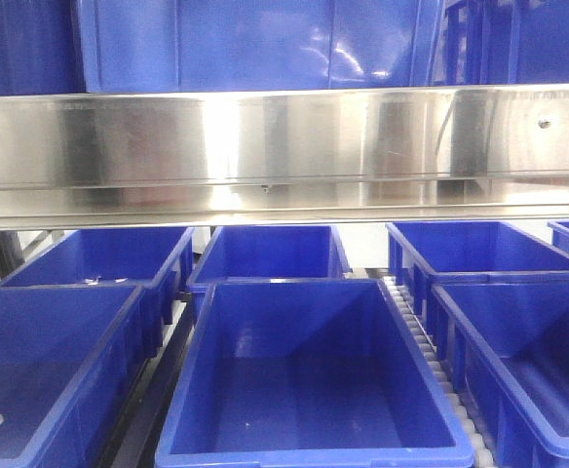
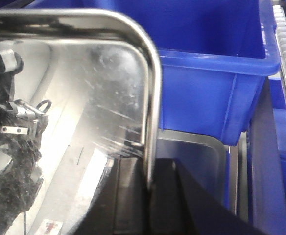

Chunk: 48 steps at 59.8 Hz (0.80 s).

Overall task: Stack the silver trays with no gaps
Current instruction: 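Position the held tray above the silver tray on the shelf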

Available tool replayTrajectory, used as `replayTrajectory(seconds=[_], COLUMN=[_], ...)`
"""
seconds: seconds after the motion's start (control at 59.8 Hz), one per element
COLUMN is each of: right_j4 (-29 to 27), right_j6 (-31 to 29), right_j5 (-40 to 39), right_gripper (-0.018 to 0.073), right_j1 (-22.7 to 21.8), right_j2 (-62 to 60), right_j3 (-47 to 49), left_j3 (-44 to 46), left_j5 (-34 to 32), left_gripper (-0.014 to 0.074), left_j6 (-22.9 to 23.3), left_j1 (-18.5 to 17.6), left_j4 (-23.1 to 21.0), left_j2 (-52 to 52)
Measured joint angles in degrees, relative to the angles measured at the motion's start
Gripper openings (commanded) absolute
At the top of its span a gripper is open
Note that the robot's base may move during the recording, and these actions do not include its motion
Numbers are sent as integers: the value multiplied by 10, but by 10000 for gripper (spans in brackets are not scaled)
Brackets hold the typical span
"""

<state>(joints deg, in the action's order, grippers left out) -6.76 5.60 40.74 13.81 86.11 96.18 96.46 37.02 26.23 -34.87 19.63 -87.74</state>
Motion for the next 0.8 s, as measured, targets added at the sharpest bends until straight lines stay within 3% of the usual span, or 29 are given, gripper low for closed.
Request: replayTrajectory(seconds=[0.385, 0.803], right_j4=[3, 2], right_j6=[-1, -1], right_j5=[-65, -32], right_gripper=[-80, -80], right_j1=[0, 0], right_j2=[0, 10], right_j3=[0, 0], left_j3=[0, 5], left_j5=[-14, 25], left_gripper=[-4, -4], left_j6=[1, 1], left_j1=[0, 0], left_j4=[2, 26], left_j2=[0, -22])
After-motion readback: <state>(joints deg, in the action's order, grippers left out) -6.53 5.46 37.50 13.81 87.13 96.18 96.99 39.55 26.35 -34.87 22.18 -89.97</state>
